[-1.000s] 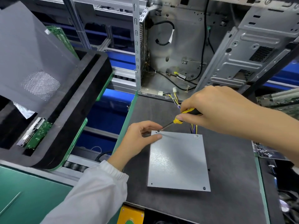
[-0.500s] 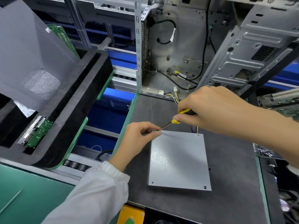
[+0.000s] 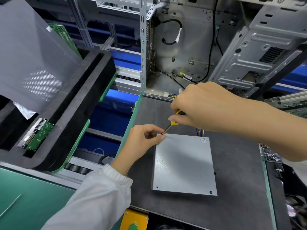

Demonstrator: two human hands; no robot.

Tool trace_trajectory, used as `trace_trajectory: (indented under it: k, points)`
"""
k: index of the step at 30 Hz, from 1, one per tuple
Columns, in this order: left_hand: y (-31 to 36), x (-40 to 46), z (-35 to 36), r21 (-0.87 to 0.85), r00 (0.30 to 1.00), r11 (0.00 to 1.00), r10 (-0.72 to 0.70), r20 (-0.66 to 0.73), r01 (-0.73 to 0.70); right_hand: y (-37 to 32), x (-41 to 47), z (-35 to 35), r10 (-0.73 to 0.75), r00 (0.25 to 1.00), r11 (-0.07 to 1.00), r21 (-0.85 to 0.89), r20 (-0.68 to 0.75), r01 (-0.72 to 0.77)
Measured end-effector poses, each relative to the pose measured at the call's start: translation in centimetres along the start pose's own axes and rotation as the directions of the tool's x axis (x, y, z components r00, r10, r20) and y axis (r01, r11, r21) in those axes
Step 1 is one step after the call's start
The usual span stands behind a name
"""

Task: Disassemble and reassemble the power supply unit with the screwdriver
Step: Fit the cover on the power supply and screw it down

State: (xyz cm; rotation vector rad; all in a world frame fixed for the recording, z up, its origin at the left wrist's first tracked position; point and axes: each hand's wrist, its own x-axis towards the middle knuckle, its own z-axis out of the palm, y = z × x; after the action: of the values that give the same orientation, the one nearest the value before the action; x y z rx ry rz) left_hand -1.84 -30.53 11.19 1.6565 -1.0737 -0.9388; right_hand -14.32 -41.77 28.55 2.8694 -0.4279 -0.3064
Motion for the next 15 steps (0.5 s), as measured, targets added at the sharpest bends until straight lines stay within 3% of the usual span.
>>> trace_trajectory:
  k: [7,15]
  points:
    - [0.4,0.4,-0.9,-0.096,0.994,0.995,-0.011,0.11,0.022,-0.1,0.8,-0.3,-0.057,0.998,0.998,-0.035,0.036,0.058]
    - [0.7,1.0,-1.1,0.028,0.995,0.999,0.022,0.098,-0.025,0.6,1.5,-0.8,-0.107,0.979,0.994,0.016,0.175,0.106]
